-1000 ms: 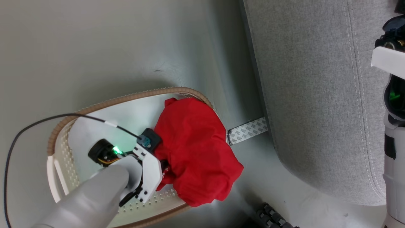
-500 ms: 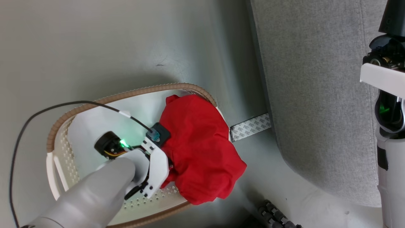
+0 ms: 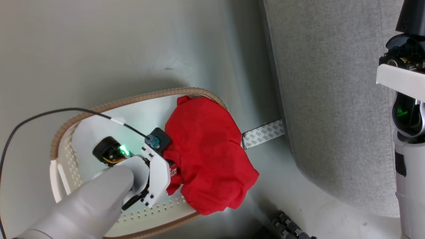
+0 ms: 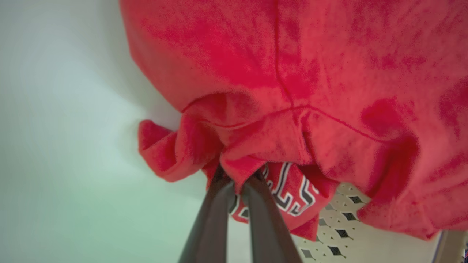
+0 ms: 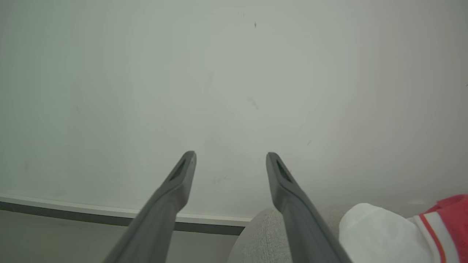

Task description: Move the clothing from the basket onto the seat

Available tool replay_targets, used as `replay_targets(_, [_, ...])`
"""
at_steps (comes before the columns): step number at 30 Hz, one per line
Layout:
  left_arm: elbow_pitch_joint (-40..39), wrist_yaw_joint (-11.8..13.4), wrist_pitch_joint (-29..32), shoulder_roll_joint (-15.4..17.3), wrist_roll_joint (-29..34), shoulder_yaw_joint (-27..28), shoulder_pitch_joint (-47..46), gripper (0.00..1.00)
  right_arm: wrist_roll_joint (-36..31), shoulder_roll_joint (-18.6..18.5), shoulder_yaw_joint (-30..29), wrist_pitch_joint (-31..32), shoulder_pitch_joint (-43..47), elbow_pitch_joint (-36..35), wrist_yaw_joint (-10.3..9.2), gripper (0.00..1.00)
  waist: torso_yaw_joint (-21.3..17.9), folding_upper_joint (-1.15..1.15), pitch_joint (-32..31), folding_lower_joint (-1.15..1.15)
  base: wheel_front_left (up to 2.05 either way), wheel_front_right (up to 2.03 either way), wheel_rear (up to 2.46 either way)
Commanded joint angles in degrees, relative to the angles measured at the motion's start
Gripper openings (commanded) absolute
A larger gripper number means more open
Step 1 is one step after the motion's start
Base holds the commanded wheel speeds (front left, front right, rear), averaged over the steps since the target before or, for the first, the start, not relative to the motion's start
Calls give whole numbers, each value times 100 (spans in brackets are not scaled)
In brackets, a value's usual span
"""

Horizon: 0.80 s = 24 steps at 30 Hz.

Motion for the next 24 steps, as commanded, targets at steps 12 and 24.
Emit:
replay_targets(12, [-206,7,-1088,-215,-444,-3,364,0,-251,6,-208,-13,585,245,-13,100,450,0,-1161,0,0,0,0])
replay_targets(24, [-433,7,-1893,-641,-813,-5,956,0,-536,2,-269,-13,1595,604,-13,100,976,0,-2814,0,0,0,0])
